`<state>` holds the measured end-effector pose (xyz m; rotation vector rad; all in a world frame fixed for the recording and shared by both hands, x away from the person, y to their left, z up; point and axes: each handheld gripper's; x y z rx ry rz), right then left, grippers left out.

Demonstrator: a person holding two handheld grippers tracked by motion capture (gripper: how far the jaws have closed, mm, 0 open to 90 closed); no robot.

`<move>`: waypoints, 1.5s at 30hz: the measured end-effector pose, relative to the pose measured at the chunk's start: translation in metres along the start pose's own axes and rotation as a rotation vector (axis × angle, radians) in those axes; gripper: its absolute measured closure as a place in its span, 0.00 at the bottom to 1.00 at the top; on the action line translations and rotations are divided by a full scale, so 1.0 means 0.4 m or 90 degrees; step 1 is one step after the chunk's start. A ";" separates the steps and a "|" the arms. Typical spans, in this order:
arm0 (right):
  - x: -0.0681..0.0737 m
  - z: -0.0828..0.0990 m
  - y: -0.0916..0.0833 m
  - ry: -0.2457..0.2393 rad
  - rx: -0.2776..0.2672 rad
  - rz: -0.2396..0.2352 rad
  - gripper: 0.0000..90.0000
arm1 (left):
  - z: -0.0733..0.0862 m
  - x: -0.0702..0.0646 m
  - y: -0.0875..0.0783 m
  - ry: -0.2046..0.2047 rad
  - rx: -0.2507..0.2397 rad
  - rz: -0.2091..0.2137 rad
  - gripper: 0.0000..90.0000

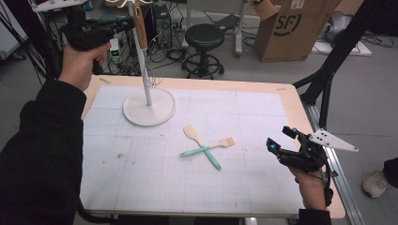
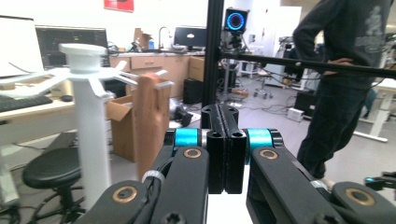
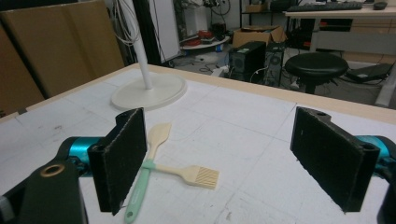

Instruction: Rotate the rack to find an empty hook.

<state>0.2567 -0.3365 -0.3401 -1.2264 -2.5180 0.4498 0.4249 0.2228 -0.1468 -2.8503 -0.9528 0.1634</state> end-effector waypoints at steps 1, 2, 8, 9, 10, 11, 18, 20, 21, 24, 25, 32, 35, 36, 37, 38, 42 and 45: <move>0.000 -0.001 -0.001 -0.001 0.001 0.000 0.20 | -0.003 0.005 -0.001 -0.001 -0.002 -0.002 1.00; -0.001 -0.002 -0.002 -0.002 0.000 0.003 0.19 | -0.005 0.011 -0.001 -0.003 -0.003 -0.003 1.00; -0.006 -0.004 -0.013 0.003 -0.002 0.013 0.19 | -0.003 0.047 -0.011 -0.016 -0.016 -0.018 1.00; -0.006 -0.004 -0.015 0.003 -0.001 0.015 0.19 | -0.002 0.054 -0.013 -0.018 -0.017 -0.020 1.00; -0.006 -0.003 -0.016 0.006 -0.001 0.014 0.20 | -0.002 0.060 -0.015 -0.020 -0.018 -0.030 1.00; -0.007 -0.003 -0.016 0.005 0.000 0.015 0.19 | -0.002 0.066 -0.017 -0.020 -0.019 -0.037 1.00; 0.001 -0.006 -0.020 0.000 0.006 0.018 0.19 | -0.005 0.099 -0.024 -0.030 -0.023 -0.081 1.00; 0.005 -0.008 -0.022 -0.001 0.006 0.018 0.20 | -0.005 0.108 -0.022 -0.038 -0.027 -0.090 1.00; 0.006 -0.008 -0.023 -0.002 0.005 0.019 0.20 | -0.003 0.111 -0.020 -0.042 -0.029 -0.096 1.00; 0.008 -0.011 -0.027 0.001 0.005 0.022 0.20 | 0.001 0.123 -0.018 -0.052 -0.032 -0.116 1.00; 0.008 -0.013 -0.028 -0.002 0.005 0.024 0.20 | 0.002 0.128 -0.021 -0.058 -0.038 -0.118 1.00; 0.010 -0.018 -0.032 -0.003 0.001 0.024 0.20 | 0.003 0.110 -0.054 -0.045 -0.050 -0.097 1.00; 0.011 -0.018 -0.024 -0.002 0.003 0.018 0.19 | 0.002 0.078 -0.062 -0.026 -0.042 -0.068 1.00; 0.013 -0.018 -0.021 -0.004 0.004 0.016 0.20 | 0.002 0.063 -0.061 -0.017 -0.040 -0.058 1.00; 0.013 -0.019 -0.019 -0.007 0.003 0.013 0.20 | 0.000 0.049 -0.059 -0.008 -0.035 -0.049 1.00; 0.013 -0.020 -0.018 -0.009 0.001 0.013 0.19 | -0.001 0.036 -0.057 -0.003 -0.035 -0.039 1.00; 0.017 -0.021 -0.014 -0.011 0.000 0.007 0.20 | -0.007 -0.007 -0.030 0.013 -0.026 -0.017 1.00; 0.022 -0.022 -0.015 -0.013 -0.001 0.003 0.19 | -0.005 -0.016 -0.001 0.008 -0.016 -0.017 1.00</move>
Point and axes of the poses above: each handheld gripper's, and its own axes: y roughly forward along the jaws, z roughly out of its underside, x roughly to its left, and after that the axes turned 11 degrees about x, right-handed
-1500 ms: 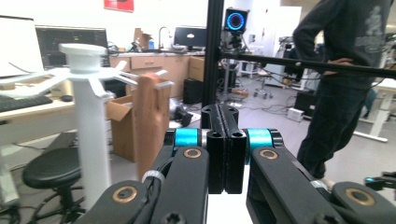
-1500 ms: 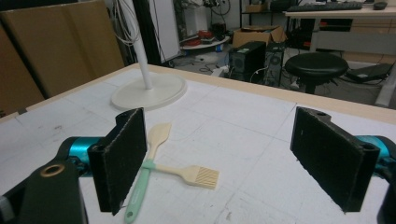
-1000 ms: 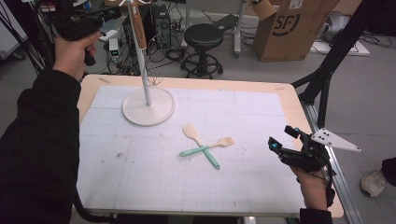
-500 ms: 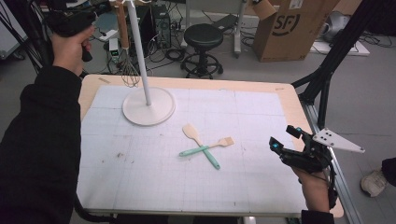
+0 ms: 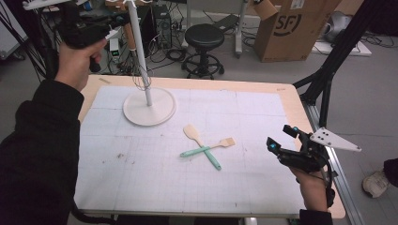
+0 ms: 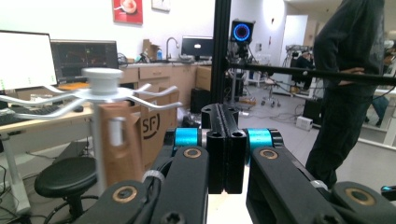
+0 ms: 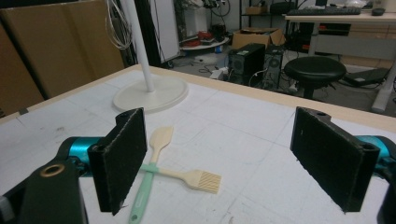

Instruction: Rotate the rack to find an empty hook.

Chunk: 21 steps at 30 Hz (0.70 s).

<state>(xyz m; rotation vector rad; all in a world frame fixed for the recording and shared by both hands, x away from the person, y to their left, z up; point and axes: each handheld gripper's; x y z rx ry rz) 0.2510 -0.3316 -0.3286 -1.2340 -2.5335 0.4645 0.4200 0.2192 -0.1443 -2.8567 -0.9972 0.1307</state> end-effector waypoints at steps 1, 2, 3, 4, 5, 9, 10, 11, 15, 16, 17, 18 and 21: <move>0.001 0.001 -0.001 0.000 -0.001 0.000 0.20 | 0.002 -0.001 0.009 -0.001 0.002 0.000 1.00; 0.002 0.002 -0.003 0.000 -0.002 0.001 0.19 | 0.003 -0.001 0.017 -0.005 0.002 0.001 1.00; 0.002 0.003 -0.005 0.000 -0.003 0.001 0.20 | 0.003 0.000 0.024 -0.005 0.005 -0.001 1.00; 0.002 0.005 -0.008 0.002 -0.004 0.003 0.20 | 0.001 0.001 0.030 -0.006 0.006 -0.005 1.00; 0.000 0.008 -0.010 0.003 -0.004 0.003 0.20 | -0.001 0.003 0.034 -0.009 0.006 -0.009 1.00; -0.004 0.016 -0.018 0.008 -0.004 0.007 0.20 | -0.013 0.023 0.036 -0.016 0.000 -0.031 1.00; -0.004 0.018 -0.019 0.009 -0.003 0.008 0.19 | -0.015 0.027 0.035 -0.018 -0.002 -0.034 1.00; -0.004 0.019 -0.020 0.009 -0.004 0.009 0.20 | -0.016 0.032 0.033 -0.019 -0.002 -0.040 1.00; -0.005 0.020 -0.023 0.013 -0.006 0.011 0.19 | -0.015 0.052 0.022 -0.027 -0.004 -0.058 1.00; -0.005 0.019 -0.023 0.013 -0.006 0.012 0.19 | -0.014 0.058 0.019 -0.030 -0.004 -0.063 1.00; -0.004 0.018 -0.022 0.012 -0.005 0.011 0.20 | -0.013 0.063 0.016 -0.033 -0.006 -0.070 1.00; -0.003 0.017 -0.022 0.010 -0.004 0.011 0.20 | -0.013 0.068 0.013 -0.035 -0.008 -0.076 1.00; 0.000 0.013 -0.021 0.008 -0.003 0.011 0.20 | -0.012 0.082 0.005 -0.039 -0.010 -0.093 1.00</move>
Point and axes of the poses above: each handheld gripper's, and its own axes: y roughly forward along the jaws, z roughly out of its underside, x roughly to its left, and after that the axes turned 11 degrees about x, right-handed
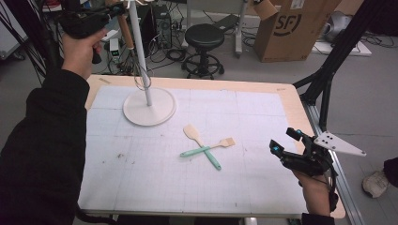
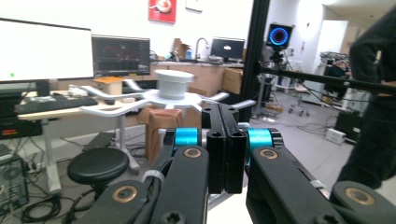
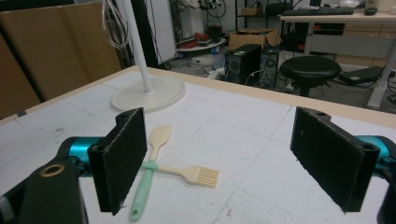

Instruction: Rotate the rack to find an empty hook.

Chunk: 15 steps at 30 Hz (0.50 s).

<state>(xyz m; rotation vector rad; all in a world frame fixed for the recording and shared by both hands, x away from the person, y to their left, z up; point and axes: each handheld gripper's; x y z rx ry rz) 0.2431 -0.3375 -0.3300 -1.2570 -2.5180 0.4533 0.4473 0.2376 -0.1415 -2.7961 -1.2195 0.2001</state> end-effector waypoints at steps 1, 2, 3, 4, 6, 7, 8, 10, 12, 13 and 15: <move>0.001 -0.001 0.000 0.000 0.000 0.000 0.20 | 0.000 0.006 -0.002 -0.001 0.002 -0.006 1.00; 0.001 -0.001 0.000 0.000 0.000 0.000 0.20 | 0.001 0.013 -0.003 -0.004 0.001 -0.014 1.00; 0.002 -0.001 0.001 0.000 0.000 0.001 0.20 | 0.001 0.020 -0.006 -0.008 0.000 -0.020 1.00; 0.002 -0.001 0.001 0.000 0.001 0.001 0.20 | 0.001 0.026 -0.008 -0.011 -0.002 -0.027 1.00; 0.003 -0.001 0.001 0.000 0.002 0.002 0.19 | 0.002 0.036 -0.014 -0.017 -0.003 -0.035 1.00; 0.004 0.000 0.000 0.001 0.002 0.003 0.19 | 0.003 0.039 -0.018 -0.016 0.000 -0.034 1.00; 0.004 0.000 -0.001 0.002 0.002 0.003 0.20 | 0.003 0.039 -0.022 -0.015 0.000 -0.031 1.00; 0.004 0.000 -0.001 0.003 0.002 0.003 0.20 | 0.004 0.032 -0.030 -0.005 0.000 -0.024 1.00; 0.003 -0.002 0.002 0.001 0.003 0.002 0.20 | 0.004 0.022 -0.038 0.003 -0.003 -0.014 1.00; 0.004 -0.004 0.004 0.000 0.004 0.001 0.20 | 0.004 0.016 -0.042 0.008 -0.004 -0.008 1.00; 0.008 -0.009 0.009 -0.004 0.004 -0.003 0.20 | 0.003 0.004 -0.048 0.016 -0.005 0.001 1.00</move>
Point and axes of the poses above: each handheld gripper's, and its own axes: y roughly forward along the jaws, z roughly out of its underside, x roughly to its left, and after that the axes turned 11 degrees about x, right-handed
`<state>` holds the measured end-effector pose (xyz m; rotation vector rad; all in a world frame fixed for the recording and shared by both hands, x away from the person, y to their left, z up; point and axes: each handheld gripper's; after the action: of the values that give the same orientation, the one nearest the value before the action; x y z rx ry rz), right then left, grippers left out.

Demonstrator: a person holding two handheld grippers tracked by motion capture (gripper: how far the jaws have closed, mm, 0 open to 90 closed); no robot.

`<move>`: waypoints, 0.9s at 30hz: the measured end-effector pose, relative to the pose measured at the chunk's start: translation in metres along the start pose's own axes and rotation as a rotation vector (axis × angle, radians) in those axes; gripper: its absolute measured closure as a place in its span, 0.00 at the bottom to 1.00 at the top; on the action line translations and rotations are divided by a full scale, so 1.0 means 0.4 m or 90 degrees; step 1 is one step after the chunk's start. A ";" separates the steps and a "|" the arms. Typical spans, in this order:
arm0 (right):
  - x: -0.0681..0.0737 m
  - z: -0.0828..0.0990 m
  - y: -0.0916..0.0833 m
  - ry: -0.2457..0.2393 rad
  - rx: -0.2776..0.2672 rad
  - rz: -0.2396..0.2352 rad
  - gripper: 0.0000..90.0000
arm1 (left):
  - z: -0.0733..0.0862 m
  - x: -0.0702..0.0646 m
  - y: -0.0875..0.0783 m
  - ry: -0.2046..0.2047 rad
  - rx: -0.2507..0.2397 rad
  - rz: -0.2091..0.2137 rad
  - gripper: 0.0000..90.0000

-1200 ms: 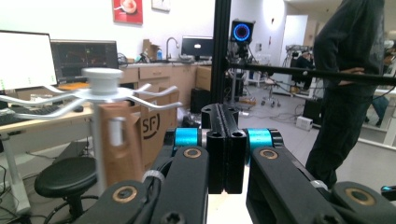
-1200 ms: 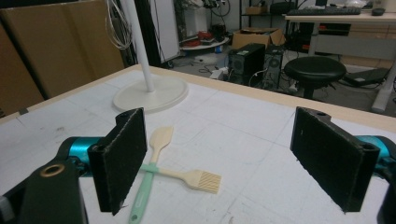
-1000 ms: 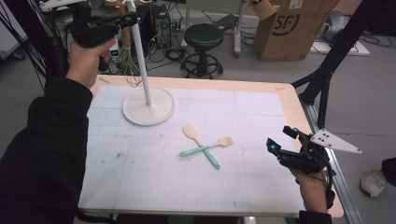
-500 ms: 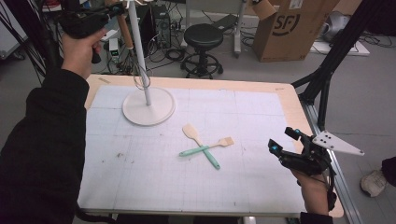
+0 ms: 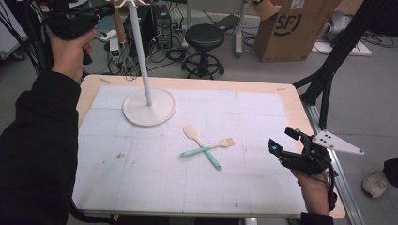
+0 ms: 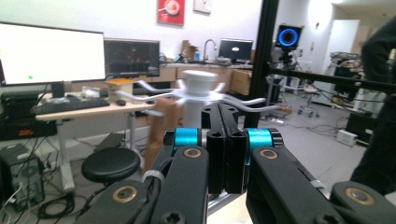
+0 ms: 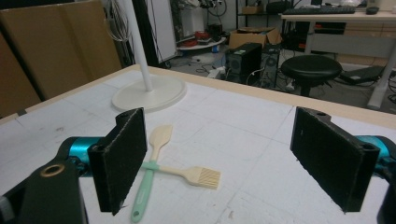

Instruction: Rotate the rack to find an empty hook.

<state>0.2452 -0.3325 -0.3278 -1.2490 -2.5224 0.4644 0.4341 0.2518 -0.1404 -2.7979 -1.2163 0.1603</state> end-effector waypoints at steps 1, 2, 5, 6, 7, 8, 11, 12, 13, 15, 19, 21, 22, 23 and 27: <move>0.002 -0.002 0.002 -0.002 0.001 -0.001 0.20 | 0.000 -0.007 -0.001 0.002 -0.002 0.007 1.00; 0.003 -0.003 0.005 -0.002 0.000 -0.003 0.20 | 0.000 -0.015 -0.002 0.006 -0.003 0.013 1.00; 0.005 -0.003 0.011 -0.003 0.001 -0.005 0.20 | -0.002 -0.035 0.003 0.016 -0.001 0.031 1.00; 0.006 -0.003 0.013 -0.002 0.000 -0.008 0.20 | -0.002 -0.039 0.008 0.018 -0.003 0.031 1.00; 0.006 -0.002 0.015 -0.003 0.000 -0.008 0.20 | -0.001 -0.041 0.014 0.020 0.001 0.029 1.00; 0.007 -0.001 0.016 -0.002 0.002 -0.009 0.20 | -0.001 -0.039 0.020 0.017 0.005 0.025 1.00; 0.009 -0.001 0.015 -0.004 0.002 -0.009 0.20 | 0.003 -0.028 0.032 0.006 0.006 0.016 1.00; 0.010 -0.001 0.013 -0.004 0.003 -0.009 0.20 | 0.004 -0.025 0.034 0.004 0.007 0.010 1.00; 0.010 0.000 0.009 -0.003 0.002 -0.007 0.20 | 0.006 -0.021 0.035 0.003 0.008 0.006 1.00; 0.006 0.001 0.003 -0.002 0.000 -0.004 0.20 | 0.008 -0.013 0.033 0.000 0.010 -0.005 1.00; 0.000 0.006 -0.006 0.003 0.000 0.001 0.20 | 0.008 0.001 0.026 -0.008 0.008 -0.013 1.00; 0.000 0.007 -0.006 0.004 0.000 0.002 0.20 | 0.009 0.006 0.021 -0.011 0.008 -0.018 1.00; 0.000 0.007 -0.006 0.003 -0.001 0.002 0.20 | 0.010 0.007 0.018 -0.011 0.007 -0.019 1.00; 0.001 0.008 -0.004 0.005 0.001 0.002 0.19 | 0.012 0.008 0.014 -0.012 0.004 -0.020 1.00; 0.004 0.010 0.003 0.003 0.001 -0.004 0.20 | 0.025 0.003 -0.006 -0.010 -0.005 -0.007 0.95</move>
<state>0.2437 -0.3312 -0.3316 -1.2407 -2.5209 0.4624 0.4316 0.2547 -0.1501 -2.8006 -1.2386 0.1769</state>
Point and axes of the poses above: each handheld gripper's, and its own axes: y roughly forward along the jaws, z roughly out of its underside, x roughly to its left, and after that the axes turned 11 degrees about x, right-handed
